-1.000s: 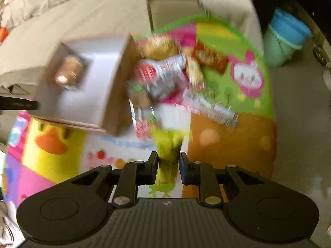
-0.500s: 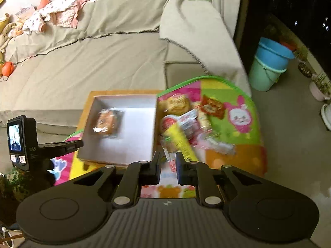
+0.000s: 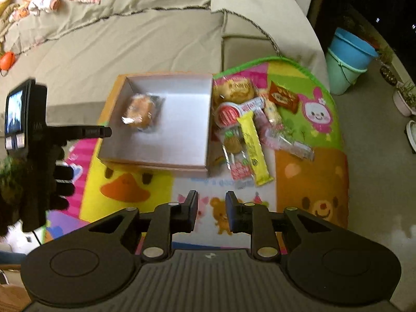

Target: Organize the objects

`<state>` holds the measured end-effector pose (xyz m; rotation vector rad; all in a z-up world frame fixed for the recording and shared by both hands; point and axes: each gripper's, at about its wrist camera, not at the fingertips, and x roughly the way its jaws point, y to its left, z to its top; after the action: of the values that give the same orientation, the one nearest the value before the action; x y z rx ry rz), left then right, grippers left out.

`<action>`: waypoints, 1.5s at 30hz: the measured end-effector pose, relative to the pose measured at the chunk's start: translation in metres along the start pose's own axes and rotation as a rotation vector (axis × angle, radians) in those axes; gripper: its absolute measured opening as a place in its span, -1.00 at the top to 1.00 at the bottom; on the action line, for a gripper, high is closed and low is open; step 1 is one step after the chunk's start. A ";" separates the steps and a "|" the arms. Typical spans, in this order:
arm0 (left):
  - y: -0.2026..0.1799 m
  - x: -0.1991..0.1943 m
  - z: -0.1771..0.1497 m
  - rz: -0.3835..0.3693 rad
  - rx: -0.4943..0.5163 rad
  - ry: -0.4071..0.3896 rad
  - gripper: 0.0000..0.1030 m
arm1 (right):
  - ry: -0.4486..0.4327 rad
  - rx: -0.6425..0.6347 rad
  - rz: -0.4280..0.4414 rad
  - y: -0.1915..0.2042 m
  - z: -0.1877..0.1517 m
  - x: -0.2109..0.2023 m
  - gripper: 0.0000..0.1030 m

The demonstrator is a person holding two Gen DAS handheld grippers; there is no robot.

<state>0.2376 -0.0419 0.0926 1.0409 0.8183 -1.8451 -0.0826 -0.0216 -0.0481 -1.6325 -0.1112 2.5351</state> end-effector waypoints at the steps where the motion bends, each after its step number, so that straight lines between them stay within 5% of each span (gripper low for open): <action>1: -0.004 0.005 0.000 0.000 0.010 0.027 0.35 | 0.006 0.010 -0.020 -0.002 -0.001 0.003 0.44; 5: -0.012 0.018 -0.002 0.036 0.069 0.095 0.81 | 0.009 -0.014 -0.054 -0.017 0.001 0.022 0.27; 18: -0.011 0.017 -0.003 0.040 0.076 0.060 0.85 | 0.155 -0.007 -0.135 -0.079 0.058 0.188 0.23; 22: -0.014 0.018 -0.004 0.036 0.115 0.075 0.85 | 0.235 0.081 -0.109 -0.083 0.062 0.212 0.57; 26: -0.013 0.019 -0.005 0.007 0.154 0.096 0.84 | 0.227 0.121 -0.069 -0.075 0.054 0.184 0.59; 36: -0.009 0.024 -0.003 -0.048 0.215 0.148 0.80 | 0.141 0.338 -0.097 -0.038 0.040 0.035 0.59; 41: -0.002 0.027 0.000 -0.091 0.214 0.157 0.78 | 0.136 0.478 -0.086 -0.018 0.078 0.018 0.59; 45: 0.002 0.028 0.000 -0.124 0.228 0.156 0.77 | 0.172 0.753 0.023 -0.017 0.101 0.033 0.59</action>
<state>0.2311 -0.0526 0.0679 1.3167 0.7904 -2.0160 -0.1871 0.0007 -0.0336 -1.4930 0.7771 2.0308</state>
